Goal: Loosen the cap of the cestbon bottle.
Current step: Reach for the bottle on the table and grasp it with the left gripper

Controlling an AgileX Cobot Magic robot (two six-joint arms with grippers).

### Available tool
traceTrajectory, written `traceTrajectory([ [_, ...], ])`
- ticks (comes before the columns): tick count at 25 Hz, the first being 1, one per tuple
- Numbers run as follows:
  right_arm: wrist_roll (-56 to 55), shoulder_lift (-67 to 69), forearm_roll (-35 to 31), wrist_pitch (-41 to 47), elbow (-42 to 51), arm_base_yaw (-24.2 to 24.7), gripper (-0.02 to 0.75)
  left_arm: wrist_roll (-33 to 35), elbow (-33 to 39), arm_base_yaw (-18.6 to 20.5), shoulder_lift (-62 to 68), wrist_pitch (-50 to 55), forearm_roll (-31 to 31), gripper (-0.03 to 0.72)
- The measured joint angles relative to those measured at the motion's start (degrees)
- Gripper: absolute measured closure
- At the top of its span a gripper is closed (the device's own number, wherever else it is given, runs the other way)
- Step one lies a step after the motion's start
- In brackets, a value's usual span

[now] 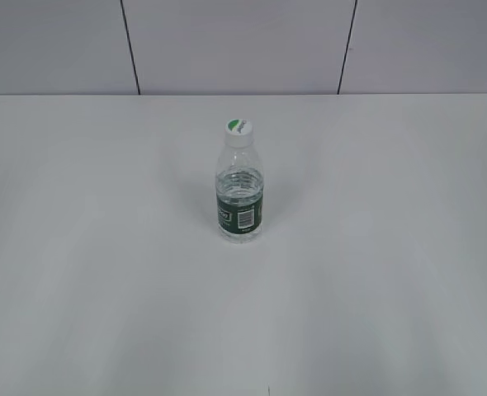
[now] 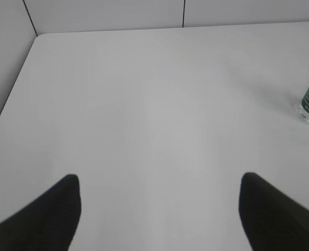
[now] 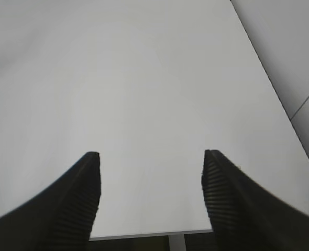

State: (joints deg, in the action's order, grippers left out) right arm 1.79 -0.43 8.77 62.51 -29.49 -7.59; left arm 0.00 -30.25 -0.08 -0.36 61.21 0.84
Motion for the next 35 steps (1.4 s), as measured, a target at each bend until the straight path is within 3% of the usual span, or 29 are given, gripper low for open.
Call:
traceTrajectory([
  [35, 0.00, 0.00, 0.68, 0.00, 0.00, 0.00, 0.270, 0.00, 0.00, 0.00, 0.00, 0.00, -0.38, 0.124],
])
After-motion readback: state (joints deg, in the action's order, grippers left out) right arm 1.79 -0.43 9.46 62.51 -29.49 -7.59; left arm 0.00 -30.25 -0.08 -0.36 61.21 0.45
